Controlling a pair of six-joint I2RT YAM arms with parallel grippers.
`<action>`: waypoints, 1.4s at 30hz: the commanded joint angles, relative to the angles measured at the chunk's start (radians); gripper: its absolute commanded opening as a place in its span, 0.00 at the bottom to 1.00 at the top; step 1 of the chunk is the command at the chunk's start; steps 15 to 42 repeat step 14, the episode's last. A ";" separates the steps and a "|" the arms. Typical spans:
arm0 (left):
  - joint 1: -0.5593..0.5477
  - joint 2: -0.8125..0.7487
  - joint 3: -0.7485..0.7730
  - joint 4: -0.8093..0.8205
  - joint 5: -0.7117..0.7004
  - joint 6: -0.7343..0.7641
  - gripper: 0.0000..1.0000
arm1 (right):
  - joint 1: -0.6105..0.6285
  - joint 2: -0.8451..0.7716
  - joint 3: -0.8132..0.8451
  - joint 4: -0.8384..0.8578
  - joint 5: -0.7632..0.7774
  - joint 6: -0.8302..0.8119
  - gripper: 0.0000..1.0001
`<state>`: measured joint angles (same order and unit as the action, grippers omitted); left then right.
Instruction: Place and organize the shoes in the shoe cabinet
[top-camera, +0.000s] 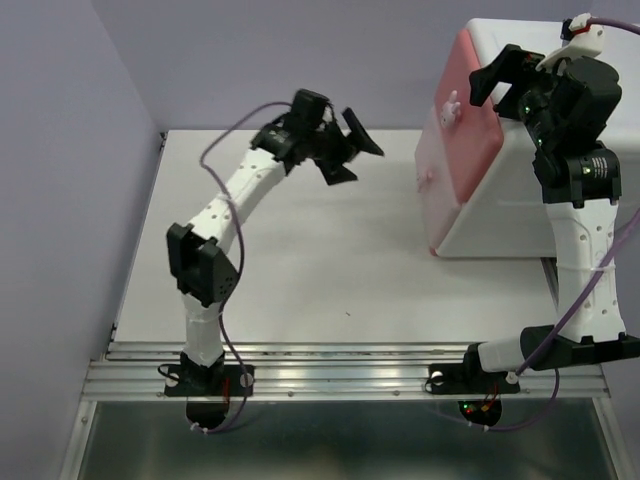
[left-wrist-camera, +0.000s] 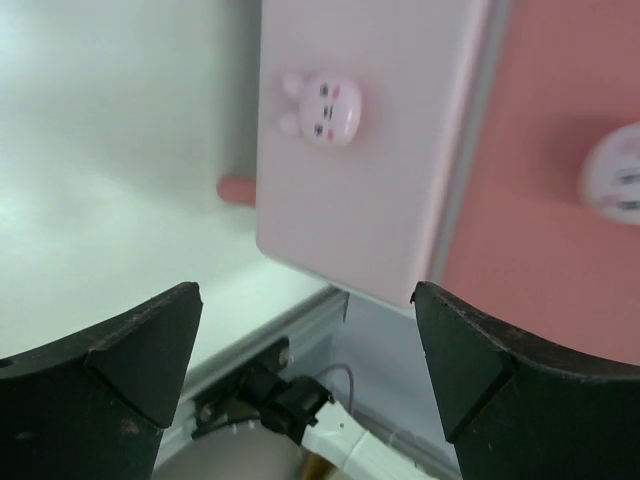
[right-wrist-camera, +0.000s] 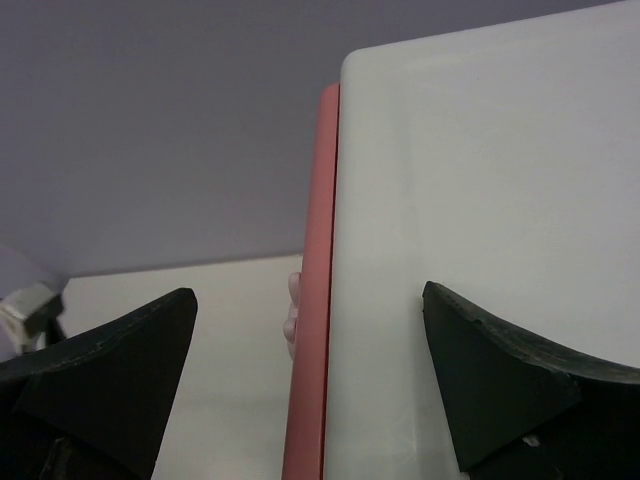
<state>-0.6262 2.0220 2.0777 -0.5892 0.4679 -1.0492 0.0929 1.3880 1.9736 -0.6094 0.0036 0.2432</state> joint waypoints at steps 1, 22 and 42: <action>0.196 -0.251 0.013 -0.237 -0.164 0.198 0.99 | 0.022 0.026 -0.041 -0.205 -0.058 0.146 1.00; 0.326 -0.345 -0.053 -0.259 -0.161 0.189 0.99 | 0.022 -0.074 -0.064 -0.182 0.116 0.143 1.00; 0.326 -0.345 -0.053 -0.259 -0.161 0.189 0.99 | 0.022 -0.074 -0.064 -0.182 0.116 0.143 1.00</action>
